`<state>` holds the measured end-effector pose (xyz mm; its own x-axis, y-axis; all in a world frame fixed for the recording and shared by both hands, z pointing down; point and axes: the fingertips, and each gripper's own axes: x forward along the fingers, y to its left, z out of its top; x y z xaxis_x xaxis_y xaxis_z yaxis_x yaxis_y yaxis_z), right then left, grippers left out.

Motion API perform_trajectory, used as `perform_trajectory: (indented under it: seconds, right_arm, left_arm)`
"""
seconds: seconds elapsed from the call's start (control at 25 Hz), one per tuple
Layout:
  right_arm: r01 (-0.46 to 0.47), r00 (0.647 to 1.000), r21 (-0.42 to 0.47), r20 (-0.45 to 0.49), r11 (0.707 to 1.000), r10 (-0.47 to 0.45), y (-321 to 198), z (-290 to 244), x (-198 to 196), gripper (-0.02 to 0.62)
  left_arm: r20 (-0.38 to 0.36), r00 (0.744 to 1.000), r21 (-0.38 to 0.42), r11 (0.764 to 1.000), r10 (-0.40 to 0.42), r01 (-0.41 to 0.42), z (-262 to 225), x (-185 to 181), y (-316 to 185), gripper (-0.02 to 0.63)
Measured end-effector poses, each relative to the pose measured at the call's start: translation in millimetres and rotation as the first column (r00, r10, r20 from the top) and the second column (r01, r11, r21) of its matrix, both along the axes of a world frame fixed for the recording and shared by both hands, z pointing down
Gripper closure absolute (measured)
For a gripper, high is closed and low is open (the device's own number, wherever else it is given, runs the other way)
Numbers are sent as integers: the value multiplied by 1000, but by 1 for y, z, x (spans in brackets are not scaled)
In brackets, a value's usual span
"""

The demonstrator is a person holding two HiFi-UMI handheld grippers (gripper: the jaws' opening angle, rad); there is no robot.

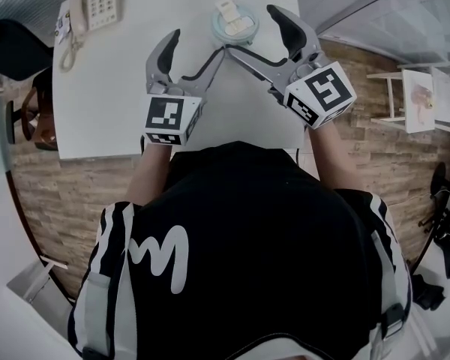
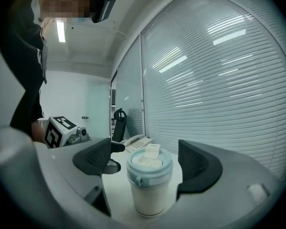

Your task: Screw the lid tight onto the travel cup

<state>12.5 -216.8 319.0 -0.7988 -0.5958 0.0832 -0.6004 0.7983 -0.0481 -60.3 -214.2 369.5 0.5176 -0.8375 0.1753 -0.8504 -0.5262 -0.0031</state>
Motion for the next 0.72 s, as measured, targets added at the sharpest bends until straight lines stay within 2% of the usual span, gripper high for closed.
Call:
perform_trajectory:
  seconds: [0.4, 0.56, 0.72]
  right_arm:
    - [19, 1000, -4, 10, 1000, -19, 17, 5, 17, 200]
    - [66, 998, -7, 1, 998, -66, 27, 13, 18, 269]
    - [73, 997, -6, 17, 997, -73, 36, 16, 22, 344]
  left_arm:
    - [-28, 997, 39, 996, -74, 75, -18, -1, 15, 239]
    - [-32, 996, 37, 996, -85, 86, -16, 5, 24, 246]
    - [-18, 994, 59, 993, -103, 104, -16, 10, 33, 275]
